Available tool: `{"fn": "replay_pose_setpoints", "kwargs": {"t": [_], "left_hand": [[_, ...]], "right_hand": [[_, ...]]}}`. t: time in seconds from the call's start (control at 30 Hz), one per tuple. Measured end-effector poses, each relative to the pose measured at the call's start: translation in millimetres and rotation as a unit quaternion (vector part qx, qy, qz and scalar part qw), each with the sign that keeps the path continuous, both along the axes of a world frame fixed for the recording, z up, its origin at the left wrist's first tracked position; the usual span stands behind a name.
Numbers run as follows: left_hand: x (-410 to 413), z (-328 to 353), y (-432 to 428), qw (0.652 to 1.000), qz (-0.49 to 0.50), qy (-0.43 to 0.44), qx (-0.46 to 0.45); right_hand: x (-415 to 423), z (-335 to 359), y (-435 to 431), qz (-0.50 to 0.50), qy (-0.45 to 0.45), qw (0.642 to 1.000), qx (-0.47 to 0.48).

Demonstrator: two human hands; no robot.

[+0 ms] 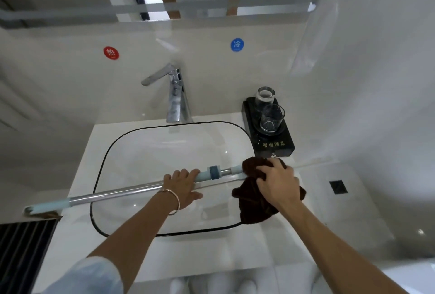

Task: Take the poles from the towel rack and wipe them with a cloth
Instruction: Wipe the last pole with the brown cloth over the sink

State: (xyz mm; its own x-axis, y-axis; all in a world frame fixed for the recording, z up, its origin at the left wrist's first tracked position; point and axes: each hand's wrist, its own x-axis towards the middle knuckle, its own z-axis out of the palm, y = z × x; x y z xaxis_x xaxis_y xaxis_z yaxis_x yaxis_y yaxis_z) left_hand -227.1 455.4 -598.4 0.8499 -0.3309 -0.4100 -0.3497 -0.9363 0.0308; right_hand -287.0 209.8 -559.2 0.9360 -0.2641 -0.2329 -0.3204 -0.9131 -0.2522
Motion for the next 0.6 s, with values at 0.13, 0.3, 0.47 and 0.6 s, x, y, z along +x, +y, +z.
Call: {"fn": "replay_pose_setpoints", "kwargs": {"t": [0.13,0.3,0.47,0.6], "left_hand": [[-3.8,0.5,-13.0,0.998,0.029,0.011,0.06],[-4.1,-1.0,-12.7,0.997,0.033,-0.001,0.07],[-4.4,-4.4,-11.4,0.998,0.031,-0.02,0.055],[-3.4,-4.6,-11.6,0.998,0.035,-0.014,0.052]], "right_hand": [[-10.5,-7.8,53.4,0.13,-0.03,0.991,0.012],[-3.2,-10.9,11.1,0.121,-0.023,0.992,0.04],[15.1,-1.5,-65.8,-0.012,-0.031,0.996,0.081],[31.9,20.5,-74.9,-0.034,-0.128,0.978,0.159]]}}
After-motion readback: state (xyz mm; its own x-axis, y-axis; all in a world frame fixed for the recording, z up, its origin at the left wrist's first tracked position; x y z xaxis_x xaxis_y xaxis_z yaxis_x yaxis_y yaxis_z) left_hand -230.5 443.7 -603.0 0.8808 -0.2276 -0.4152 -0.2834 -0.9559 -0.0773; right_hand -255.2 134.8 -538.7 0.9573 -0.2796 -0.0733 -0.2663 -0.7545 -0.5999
